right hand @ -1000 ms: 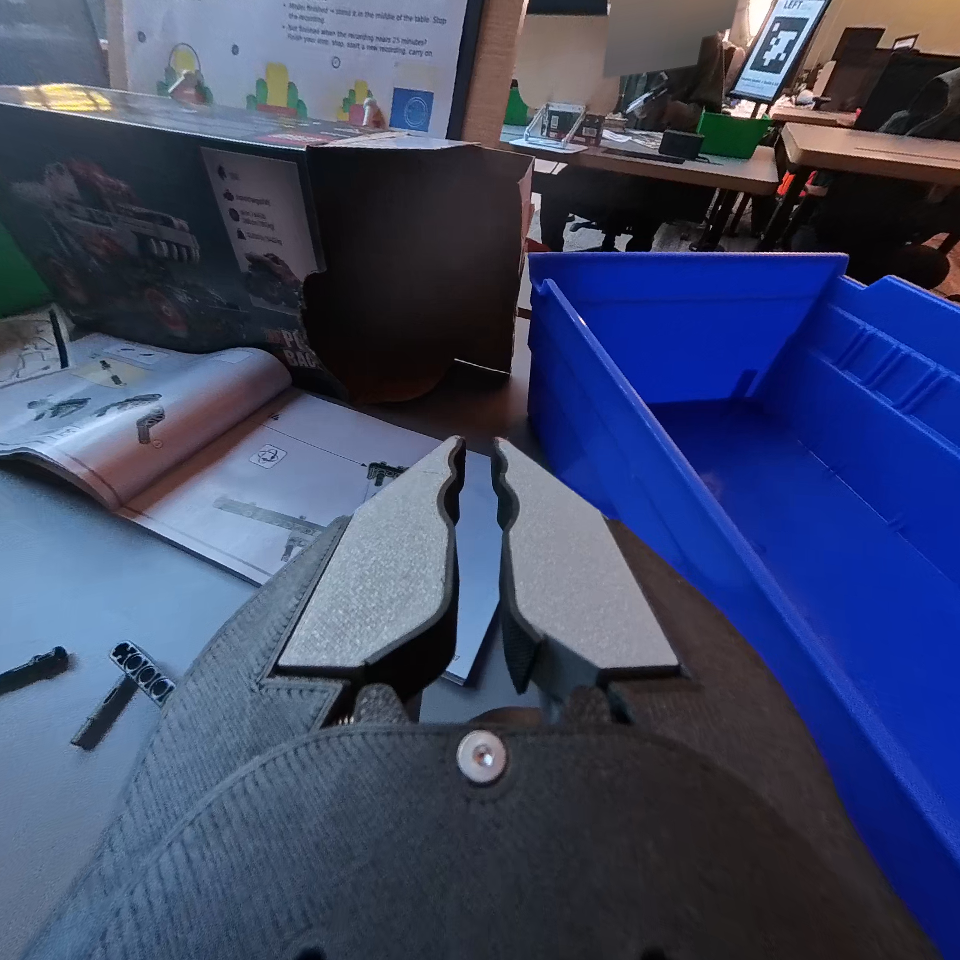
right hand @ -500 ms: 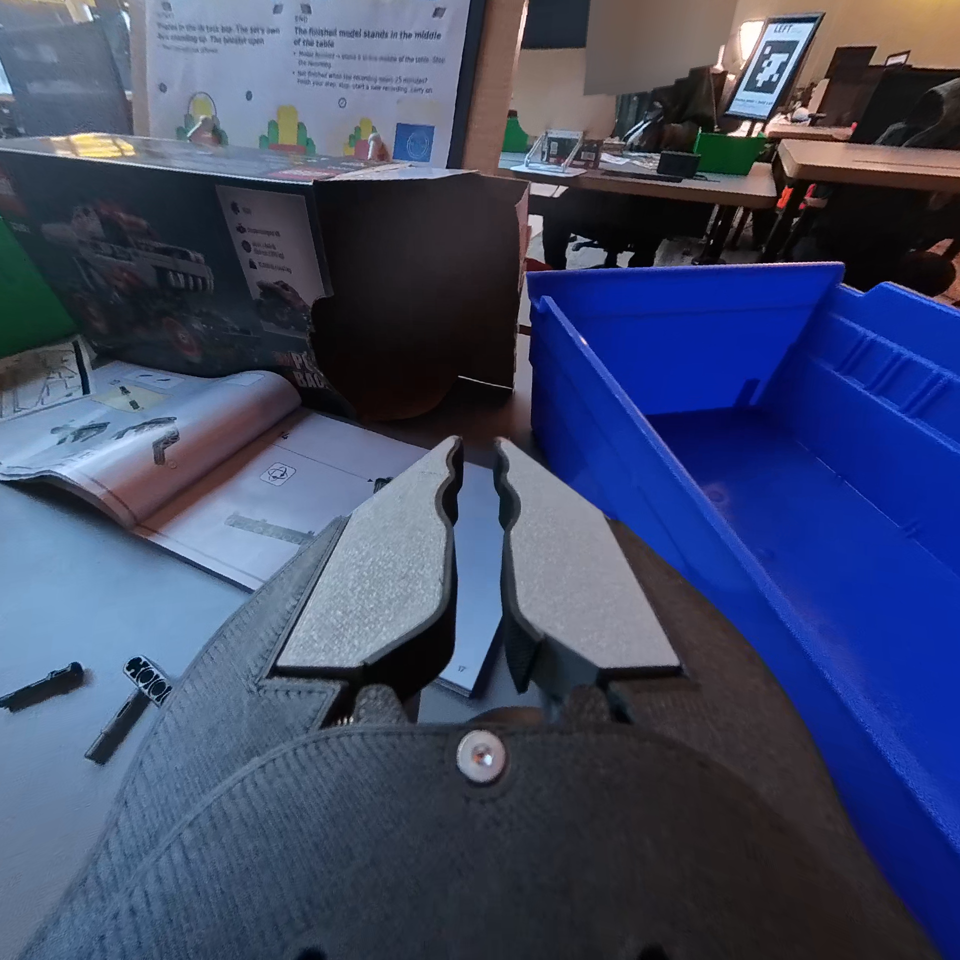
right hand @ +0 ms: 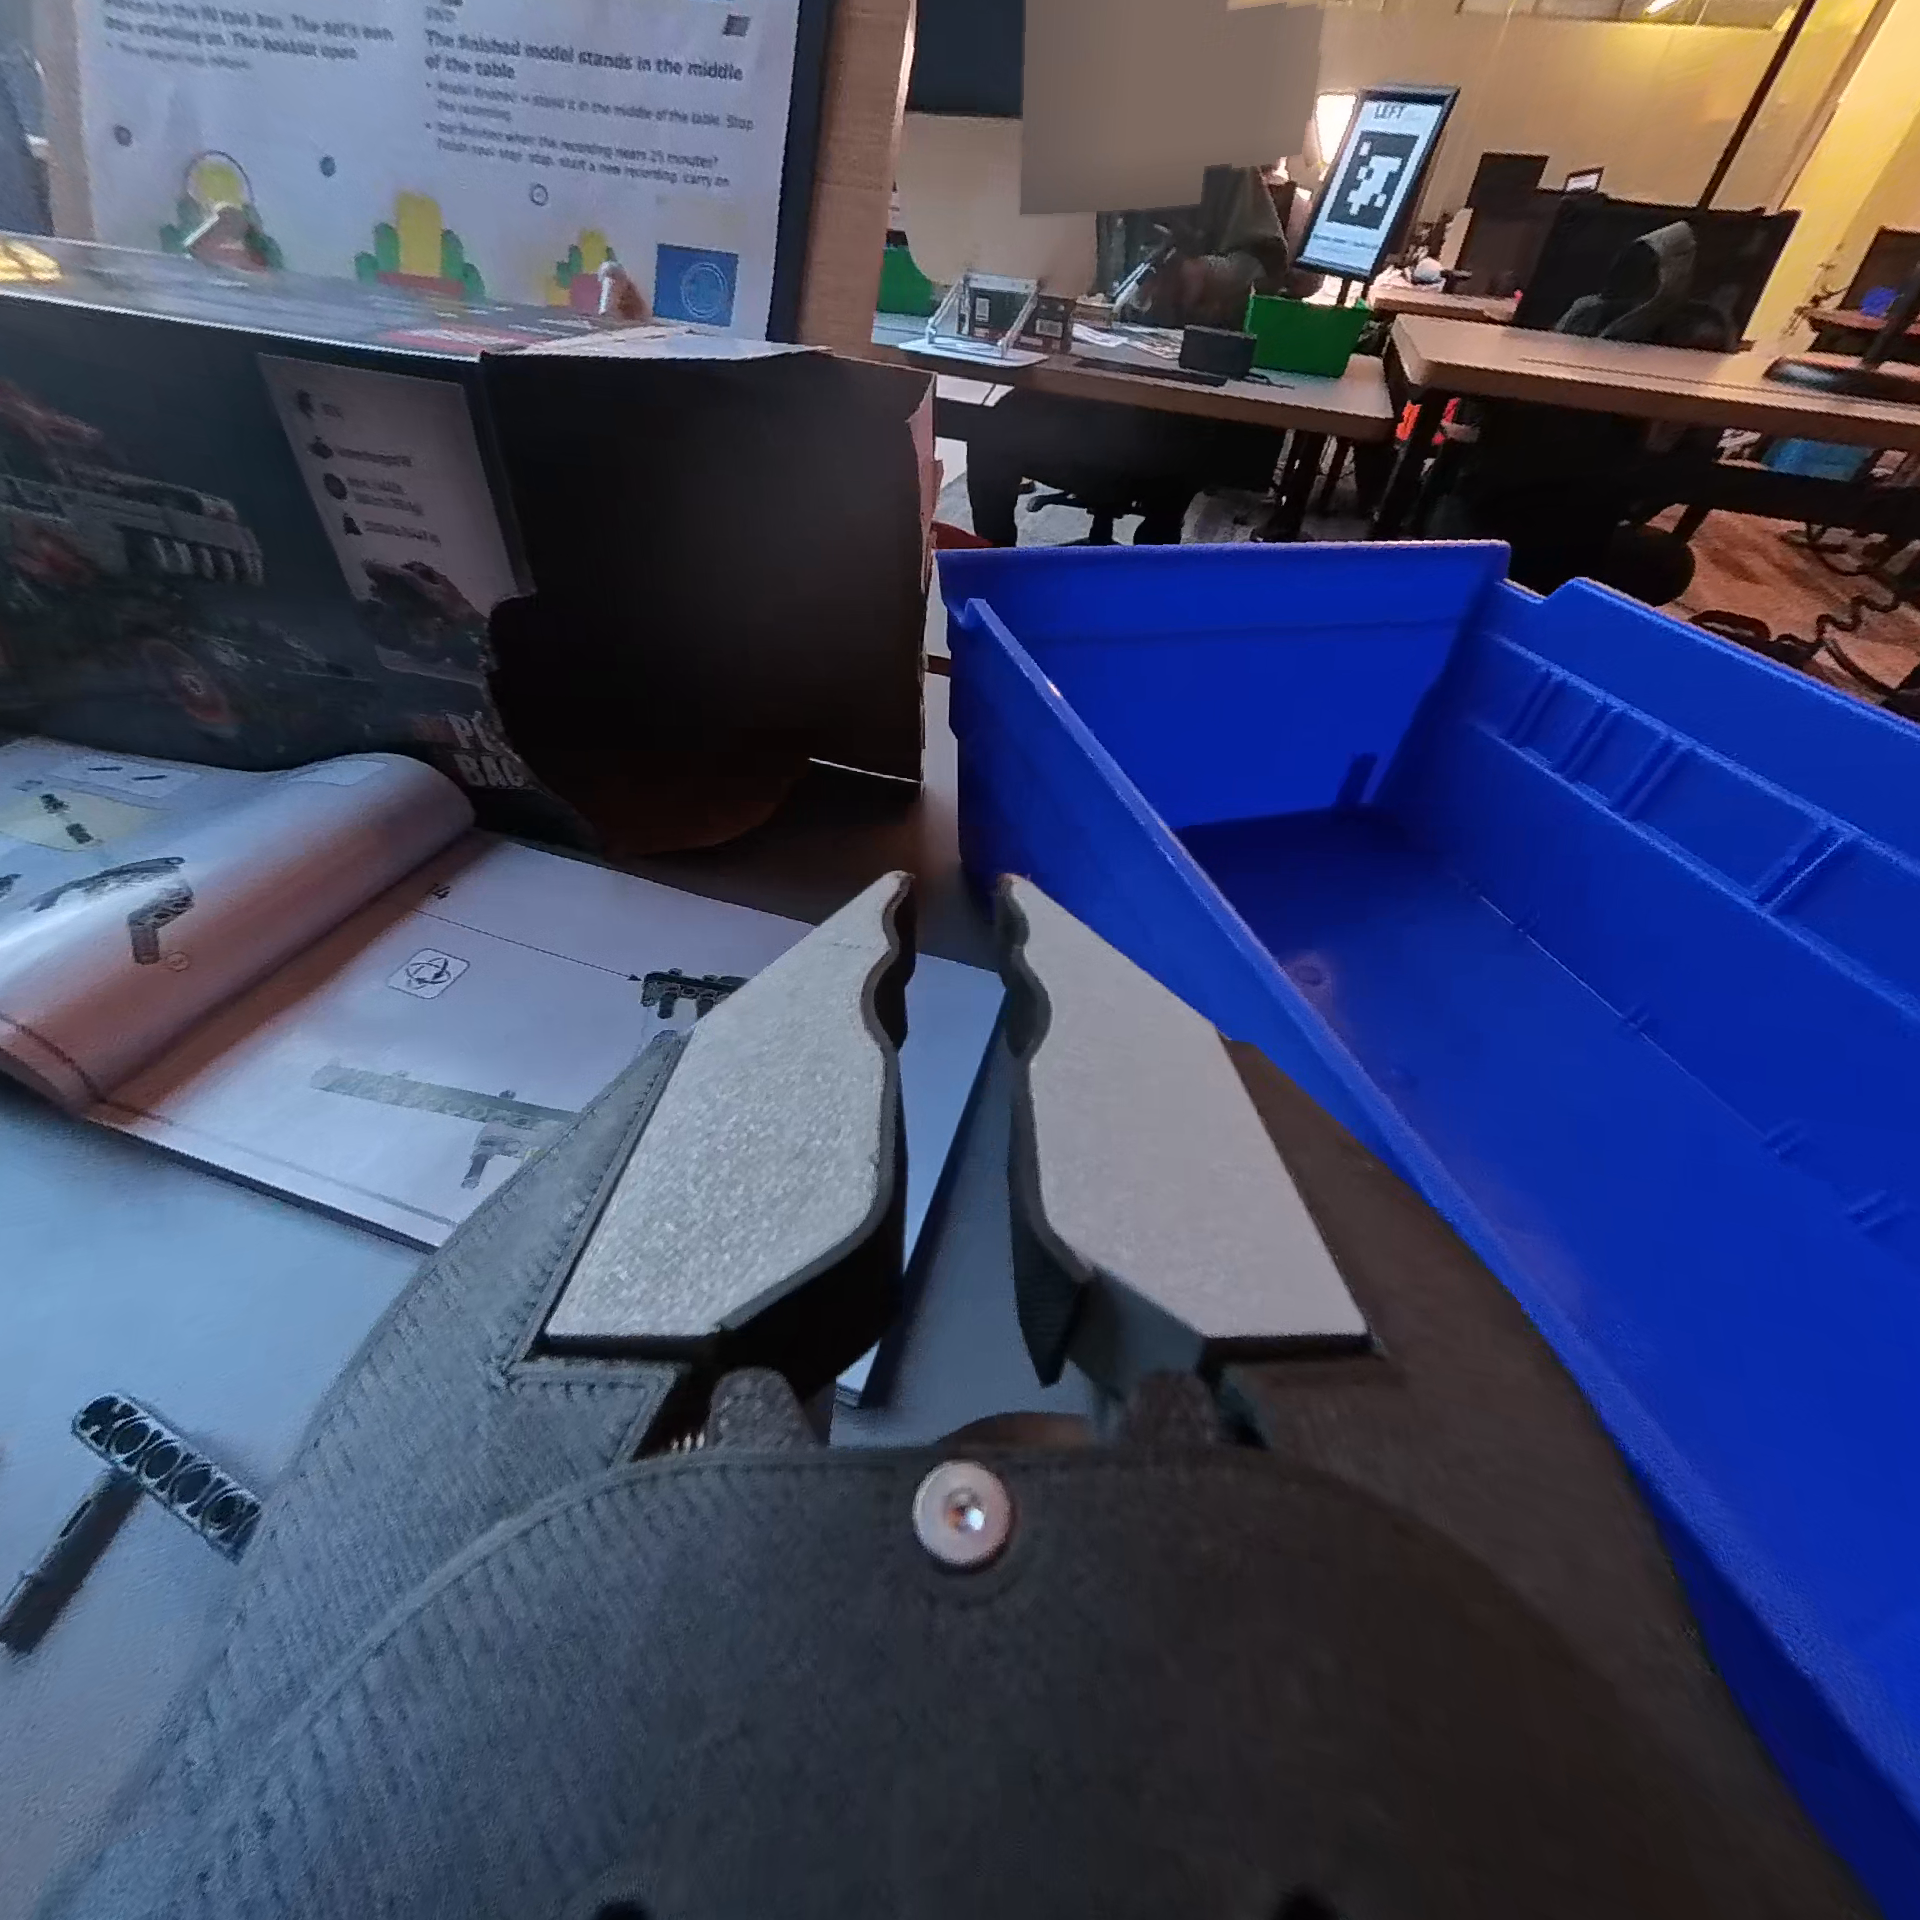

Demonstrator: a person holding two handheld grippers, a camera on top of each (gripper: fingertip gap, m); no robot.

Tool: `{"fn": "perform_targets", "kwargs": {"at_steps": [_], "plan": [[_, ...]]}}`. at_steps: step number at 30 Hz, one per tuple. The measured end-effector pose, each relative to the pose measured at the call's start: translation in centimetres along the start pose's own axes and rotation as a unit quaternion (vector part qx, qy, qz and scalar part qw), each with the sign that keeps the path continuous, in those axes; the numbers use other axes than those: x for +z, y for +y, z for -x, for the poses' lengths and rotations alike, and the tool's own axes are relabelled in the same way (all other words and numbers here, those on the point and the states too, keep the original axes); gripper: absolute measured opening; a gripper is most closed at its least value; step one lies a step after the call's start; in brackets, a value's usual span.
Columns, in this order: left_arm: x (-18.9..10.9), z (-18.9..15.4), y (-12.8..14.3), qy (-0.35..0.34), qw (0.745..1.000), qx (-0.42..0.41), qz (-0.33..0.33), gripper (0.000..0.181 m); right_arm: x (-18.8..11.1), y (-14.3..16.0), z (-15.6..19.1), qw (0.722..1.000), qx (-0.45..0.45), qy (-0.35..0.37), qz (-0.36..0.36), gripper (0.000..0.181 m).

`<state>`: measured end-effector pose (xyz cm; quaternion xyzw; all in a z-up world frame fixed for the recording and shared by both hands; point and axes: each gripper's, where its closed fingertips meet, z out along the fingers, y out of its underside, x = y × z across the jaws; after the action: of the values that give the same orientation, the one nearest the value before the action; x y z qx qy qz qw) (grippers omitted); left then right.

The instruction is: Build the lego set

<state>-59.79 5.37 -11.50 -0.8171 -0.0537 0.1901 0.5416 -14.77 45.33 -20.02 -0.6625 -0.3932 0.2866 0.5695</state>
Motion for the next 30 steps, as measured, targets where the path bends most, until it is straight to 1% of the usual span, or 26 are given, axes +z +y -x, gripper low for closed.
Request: {"fn": "perform_targets", "kwargs": {"at_steps": [3, 4, 6, 8, 12, 15, 23, 30], "plan": [[-1.1, 1.6, -1.9, -0.037, 0.996, -0.021, -0.083, 0.021, 0.2, 0.0, -0.4, 1.000, -0.004, 0.011, 0.002, 0.012], [-1.4, 2.1, -2.3, -0.050, 0.993, -0.027, -0.104, 0.015, 0.2, 0.0, -0.4, 1.000, -0.007, 0.012, 0.003, 0.012], [-1.9, 2.7, -2.8, -0.070, 0.988, -0.034, -0.130, 0.011, 0.2, 0.0, -0.4, 1.000, -0.010, 0.014, 0.003, 0.013], [-2.3, 2.9, -3.1, -0.072, 0.986, -0.041, -0.145, 0.001, 0.2, 0.0, -0.4, 1.000, -0.012, 0.015, 0.003, 0.013], [-2.4, 3.0, -3.1, -0.077, 0.985, -0.040, -0.146, 0.000, 0.2, 0.0, -0.4, 1.000, -0.010, 0.013, 0.002, 0.012], [-2.6, 3.4, -3.1, -0.103, 0.983, -0.036, -0.148, 0.000, 0.2, 0.0, -0.3, 1.000, -0.010, 0.013, 0.003, 0.012], [-3.2, 3.7, -3.3, -0.106, 0.979, -0.047, -0.166, 0.000, 0.3, 0.0, -0.4, 1.000, -0.009, 0.014, 0.004, 0.012], [-3.3, 4.4, -3.1, -0.125, 0.977, -0.059, -0.160, 0.000, 0.3, 0.0, -0.5, 0.999, -0.024, 0.027, 0.007, 0.011]]}}
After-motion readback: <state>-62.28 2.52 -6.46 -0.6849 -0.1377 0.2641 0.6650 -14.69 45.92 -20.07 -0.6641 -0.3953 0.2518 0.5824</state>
